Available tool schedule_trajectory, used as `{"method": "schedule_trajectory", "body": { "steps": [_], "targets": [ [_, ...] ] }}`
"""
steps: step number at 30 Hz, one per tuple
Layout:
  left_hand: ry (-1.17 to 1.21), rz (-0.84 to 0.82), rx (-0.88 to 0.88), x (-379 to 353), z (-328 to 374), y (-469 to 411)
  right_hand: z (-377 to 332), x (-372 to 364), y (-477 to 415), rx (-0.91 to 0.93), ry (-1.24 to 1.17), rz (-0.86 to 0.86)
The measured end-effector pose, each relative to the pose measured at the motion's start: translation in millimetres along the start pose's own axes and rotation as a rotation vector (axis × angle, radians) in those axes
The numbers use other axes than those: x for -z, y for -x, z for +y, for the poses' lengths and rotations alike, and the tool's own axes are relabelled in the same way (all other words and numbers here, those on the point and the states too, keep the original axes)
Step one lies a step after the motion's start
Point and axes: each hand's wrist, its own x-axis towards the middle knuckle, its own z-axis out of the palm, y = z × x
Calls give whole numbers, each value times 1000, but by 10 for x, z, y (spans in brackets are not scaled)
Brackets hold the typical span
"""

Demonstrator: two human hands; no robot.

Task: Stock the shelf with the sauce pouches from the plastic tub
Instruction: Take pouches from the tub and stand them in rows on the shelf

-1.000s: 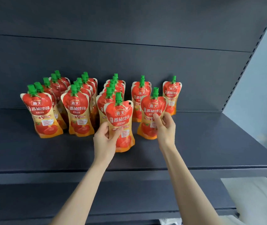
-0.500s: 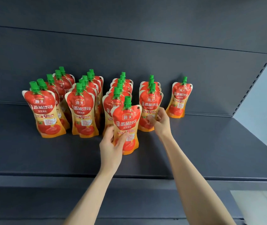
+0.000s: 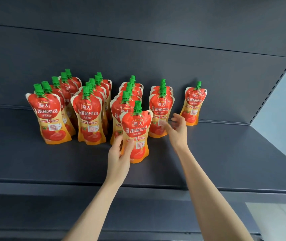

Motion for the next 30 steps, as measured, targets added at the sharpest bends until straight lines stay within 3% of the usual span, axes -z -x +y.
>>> {"method": "schedule_trajectory", "body": {
  "steps": [3, 8, 11, 18, 23, 30],
  "targets": [
    [-18, -45, -16, -2, 9, 4, -134, 152, 267, 26, -82, 31],
    [-19, -47, -30, -143, 22, -30, -260, 244, 705, -10, -287, -325],
    [-25, -33, -33, -206, 18, -41, -236, 188, 785, 3, -263, -425],
    [-364, 280, -175, -24, -91, -179, -97, 173, 570, 56, -184, -278],
    [-535, 284, -126, -46, -121, -299, -40, 123, 340, 52, -109, -236],
    [-522, 301, -43, -55, -173, -370, 22, 31, 167, 50, -67, -223]
  ]
}}
